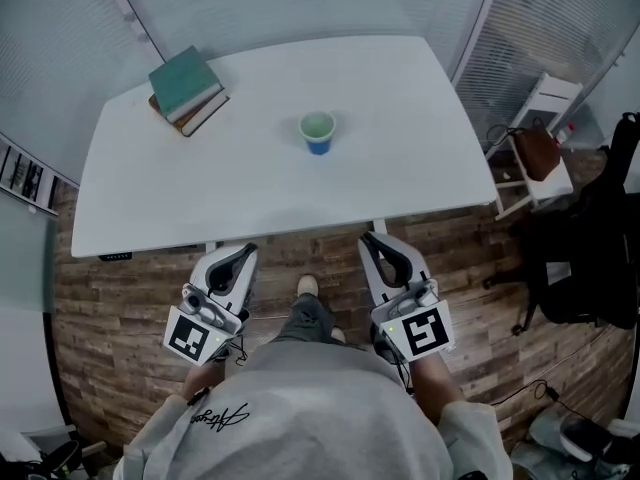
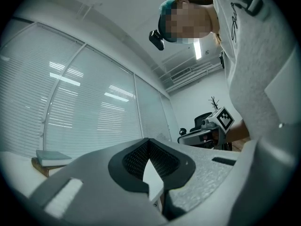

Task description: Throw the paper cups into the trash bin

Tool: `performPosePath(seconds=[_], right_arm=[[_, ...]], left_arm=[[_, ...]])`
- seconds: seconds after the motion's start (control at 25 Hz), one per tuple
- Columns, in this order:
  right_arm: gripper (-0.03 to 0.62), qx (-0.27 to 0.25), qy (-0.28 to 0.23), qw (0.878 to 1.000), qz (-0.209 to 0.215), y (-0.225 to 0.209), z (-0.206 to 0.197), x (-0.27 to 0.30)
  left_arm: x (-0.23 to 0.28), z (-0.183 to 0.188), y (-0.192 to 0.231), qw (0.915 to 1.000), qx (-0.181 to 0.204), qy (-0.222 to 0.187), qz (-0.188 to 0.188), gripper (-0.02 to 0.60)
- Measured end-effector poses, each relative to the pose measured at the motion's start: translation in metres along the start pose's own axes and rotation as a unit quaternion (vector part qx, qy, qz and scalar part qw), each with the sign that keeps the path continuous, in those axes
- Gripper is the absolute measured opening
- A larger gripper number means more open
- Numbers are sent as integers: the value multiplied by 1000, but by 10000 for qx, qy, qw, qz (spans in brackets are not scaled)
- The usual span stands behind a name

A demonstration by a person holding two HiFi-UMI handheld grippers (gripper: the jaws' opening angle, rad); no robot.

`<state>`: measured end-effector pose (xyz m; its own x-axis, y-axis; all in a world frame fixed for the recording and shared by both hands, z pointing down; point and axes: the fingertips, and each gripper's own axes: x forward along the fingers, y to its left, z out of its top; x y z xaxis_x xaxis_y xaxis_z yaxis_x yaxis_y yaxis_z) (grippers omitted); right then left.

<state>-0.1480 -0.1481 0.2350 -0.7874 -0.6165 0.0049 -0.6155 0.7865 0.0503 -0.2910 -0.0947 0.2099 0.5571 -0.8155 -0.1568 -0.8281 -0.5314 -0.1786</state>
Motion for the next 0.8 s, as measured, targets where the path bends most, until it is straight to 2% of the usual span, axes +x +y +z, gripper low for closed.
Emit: performPosePath(seconds=[0.44, 0.8], right_arm=[[12, -54, -18, 9997, -224, -31, 5, 57], [12, -70, 27, 9990, -433, -58, 7, 94]], left_arm=[[35, -5, 59, 9997, 0, -142, -215, 3], [63, -17, 101, 9996, -44, -88, -250, 3]])
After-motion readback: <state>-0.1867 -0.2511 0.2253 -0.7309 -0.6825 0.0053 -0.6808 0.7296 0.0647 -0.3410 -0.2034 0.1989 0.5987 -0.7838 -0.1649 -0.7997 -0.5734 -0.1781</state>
